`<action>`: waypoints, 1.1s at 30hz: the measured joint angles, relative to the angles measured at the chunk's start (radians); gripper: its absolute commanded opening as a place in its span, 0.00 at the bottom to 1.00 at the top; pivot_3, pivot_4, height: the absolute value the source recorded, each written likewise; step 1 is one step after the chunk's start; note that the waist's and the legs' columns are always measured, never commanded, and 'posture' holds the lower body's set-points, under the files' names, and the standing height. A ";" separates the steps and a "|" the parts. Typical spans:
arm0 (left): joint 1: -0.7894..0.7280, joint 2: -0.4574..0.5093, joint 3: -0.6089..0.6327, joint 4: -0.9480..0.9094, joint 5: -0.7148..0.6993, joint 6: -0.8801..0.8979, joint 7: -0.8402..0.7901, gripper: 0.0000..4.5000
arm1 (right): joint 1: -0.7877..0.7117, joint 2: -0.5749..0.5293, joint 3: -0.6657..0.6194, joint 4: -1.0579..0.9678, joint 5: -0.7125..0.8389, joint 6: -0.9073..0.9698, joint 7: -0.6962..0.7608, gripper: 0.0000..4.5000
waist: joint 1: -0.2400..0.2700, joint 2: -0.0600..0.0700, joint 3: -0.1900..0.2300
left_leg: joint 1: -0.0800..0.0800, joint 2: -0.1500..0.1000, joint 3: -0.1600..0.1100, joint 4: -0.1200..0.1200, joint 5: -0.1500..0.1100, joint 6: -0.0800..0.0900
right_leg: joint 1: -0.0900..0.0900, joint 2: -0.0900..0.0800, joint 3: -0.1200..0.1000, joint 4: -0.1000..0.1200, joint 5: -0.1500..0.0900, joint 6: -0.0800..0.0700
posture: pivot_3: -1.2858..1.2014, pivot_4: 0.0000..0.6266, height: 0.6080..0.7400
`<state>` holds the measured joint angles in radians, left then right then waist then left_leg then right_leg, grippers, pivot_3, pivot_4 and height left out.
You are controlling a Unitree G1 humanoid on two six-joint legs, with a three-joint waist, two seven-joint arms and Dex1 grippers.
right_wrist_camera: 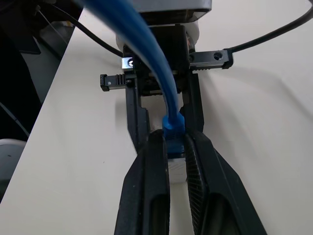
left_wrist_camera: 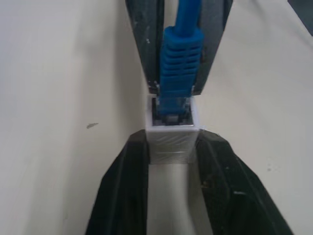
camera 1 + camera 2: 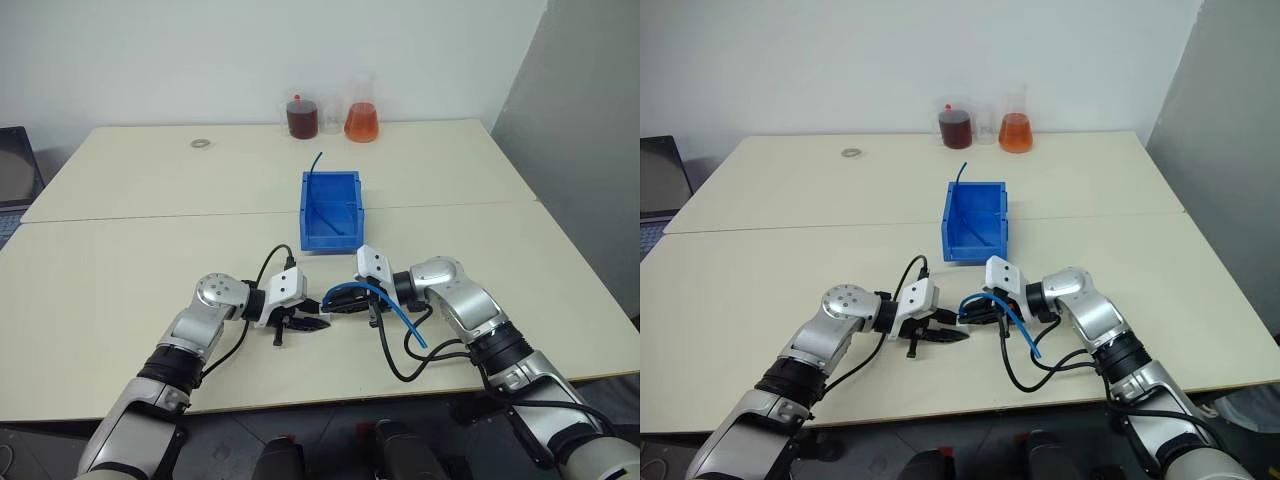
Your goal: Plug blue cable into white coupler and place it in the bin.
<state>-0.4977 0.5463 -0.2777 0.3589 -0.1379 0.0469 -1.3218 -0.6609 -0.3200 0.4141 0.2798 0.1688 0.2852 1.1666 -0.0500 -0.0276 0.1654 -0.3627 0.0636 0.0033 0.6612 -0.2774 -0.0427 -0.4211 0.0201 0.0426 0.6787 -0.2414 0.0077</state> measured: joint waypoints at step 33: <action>0.280 -0.080 0.372 -0.786 -0.195 0.559 0.761 1.00 | -0.773 0.163 -0.477 0.956 0.087 0.275 -0.520 0.30 | -0.004 -0.001 0.014 | -0.030 0.000 -0.001 -0.004 0.000 0.000 | -0.022 -0.004 0.000 -0.012 0.005 -0.003 | 0.52 0.24 1.00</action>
<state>-0.2181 0.4662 0.0941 -0.4271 -0.3328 0.6059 -0.5608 -1.4338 -0.1566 -0.0628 1.2362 0.2557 0.5603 0.6465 -0.0543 -0.0282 0.1794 -0.3926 0.0636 0.0027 0.6574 -0.2775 -0.0429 -0.4428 0.0163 0.0425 0.6667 -0.2363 0.0047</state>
